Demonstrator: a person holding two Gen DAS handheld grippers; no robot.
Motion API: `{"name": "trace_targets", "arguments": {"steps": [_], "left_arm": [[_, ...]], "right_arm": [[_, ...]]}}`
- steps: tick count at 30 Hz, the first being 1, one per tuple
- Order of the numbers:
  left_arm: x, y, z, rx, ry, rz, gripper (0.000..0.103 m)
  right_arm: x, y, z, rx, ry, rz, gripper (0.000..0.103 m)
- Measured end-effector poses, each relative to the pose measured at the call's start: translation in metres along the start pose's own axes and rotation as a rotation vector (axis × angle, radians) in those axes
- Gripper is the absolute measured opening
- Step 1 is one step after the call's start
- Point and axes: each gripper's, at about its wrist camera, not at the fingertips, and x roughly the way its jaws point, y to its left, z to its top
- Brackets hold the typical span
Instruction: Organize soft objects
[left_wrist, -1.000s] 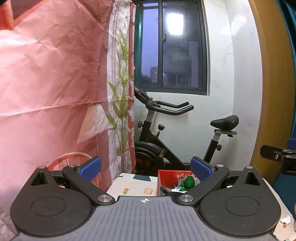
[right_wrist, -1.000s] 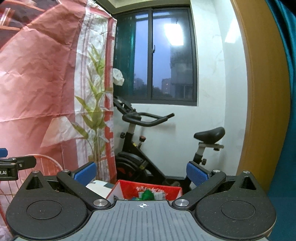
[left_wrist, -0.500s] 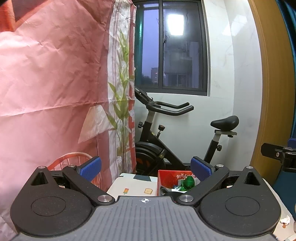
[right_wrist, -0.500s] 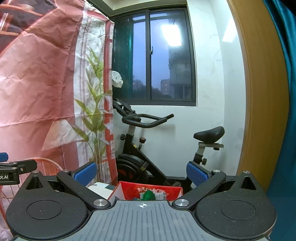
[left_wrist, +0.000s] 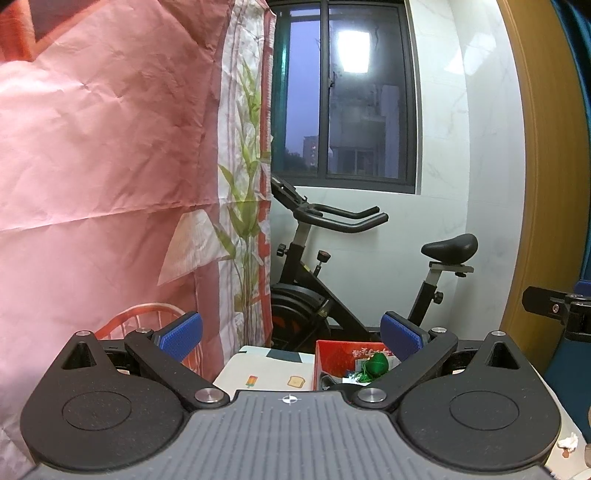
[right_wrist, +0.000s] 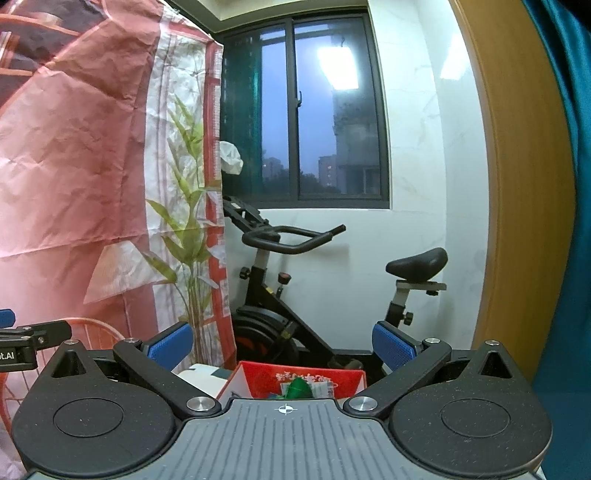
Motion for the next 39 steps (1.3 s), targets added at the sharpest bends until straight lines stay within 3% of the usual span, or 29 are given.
{"name": "trace_targets", "arguments": {"steps": [39], "left_arm": [[-0.01, 0.001, 0.003, -0.004, -0.038, 0.018, 0.103]], "right_arm": [[-0.005, -0.001, -0.002, 0.027, -0.005, -0.011, 0.103]]}}
